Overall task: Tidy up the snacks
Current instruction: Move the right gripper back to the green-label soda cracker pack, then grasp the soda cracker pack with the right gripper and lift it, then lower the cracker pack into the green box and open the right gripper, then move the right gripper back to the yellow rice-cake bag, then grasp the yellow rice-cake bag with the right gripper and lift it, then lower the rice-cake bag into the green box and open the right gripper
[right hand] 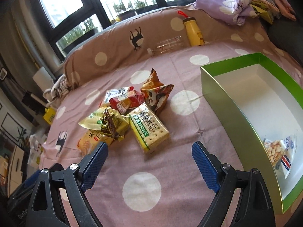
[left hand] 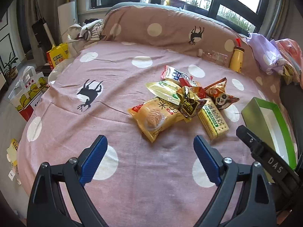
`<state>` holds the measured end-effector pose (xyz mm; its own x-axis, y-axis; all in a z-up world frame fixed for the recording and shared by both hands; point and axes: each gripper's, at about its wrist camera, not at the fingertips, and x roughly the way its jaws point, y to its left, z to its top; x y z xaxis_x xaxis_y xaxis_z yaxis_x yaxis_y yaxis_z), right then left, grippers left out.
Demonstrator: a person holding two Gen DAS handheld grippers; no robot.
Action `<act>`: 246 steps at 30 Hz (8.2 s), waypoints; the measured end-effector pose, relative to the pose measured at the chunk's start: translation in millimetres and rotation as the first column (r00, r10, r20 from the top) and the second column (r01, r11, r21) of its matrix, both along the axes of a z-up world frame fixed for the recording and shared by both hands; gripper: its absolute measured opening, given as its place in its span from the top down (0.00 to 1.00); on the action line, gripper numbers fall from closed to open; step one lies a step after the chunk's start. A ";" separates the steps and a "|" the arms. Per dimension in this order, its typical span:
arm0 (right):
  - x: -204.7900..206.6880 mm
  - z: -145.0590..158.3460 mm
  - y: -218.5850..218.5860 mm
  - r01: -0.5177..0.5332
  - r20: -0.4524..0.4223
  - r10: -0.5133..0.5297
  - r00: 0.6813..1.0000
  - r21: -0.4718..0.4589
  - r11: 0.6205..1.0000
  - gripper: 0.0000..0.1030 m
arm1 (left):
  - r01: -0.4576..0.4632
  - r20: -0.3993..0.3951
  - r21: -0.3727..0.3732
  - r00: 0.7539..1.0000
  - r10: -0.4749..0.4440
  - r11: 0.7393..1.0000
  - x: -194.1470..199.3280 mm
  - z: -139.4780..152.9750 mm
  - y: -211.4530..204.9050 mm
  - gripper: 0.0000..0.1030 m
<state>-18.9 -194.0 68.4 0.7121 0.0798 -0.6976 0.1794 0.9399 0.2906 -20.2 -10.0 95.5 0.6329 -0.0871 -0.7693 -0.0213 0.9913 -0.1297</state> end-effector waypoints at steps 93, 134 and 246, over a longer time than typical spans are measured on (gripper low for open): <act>16.8 -52.9 0.5 -0.137 -0.245 0.213 0.946 0.296 0.945 0.45 | 0.372 -0.197 -0.227 0.888 -0.416 0.900 10.8 -53.7 -86.5 0.64; -69.4 5.5 -185.2 0.330 0.058 -0.363 0.930 0.304 0.894 0.45 | 0.750 0.057 -0.193 0.653 -0.755 0.633 -1.6 -8.1 -277.3 0.68; -27.1 75.5 -131.7 0.177 0.146 -0.221 0.964 0.265 0.948 0.34 | 0.742 0.231 -0.003 0.653 -0.721 0.671 10.8 69.0 -226.1 0.71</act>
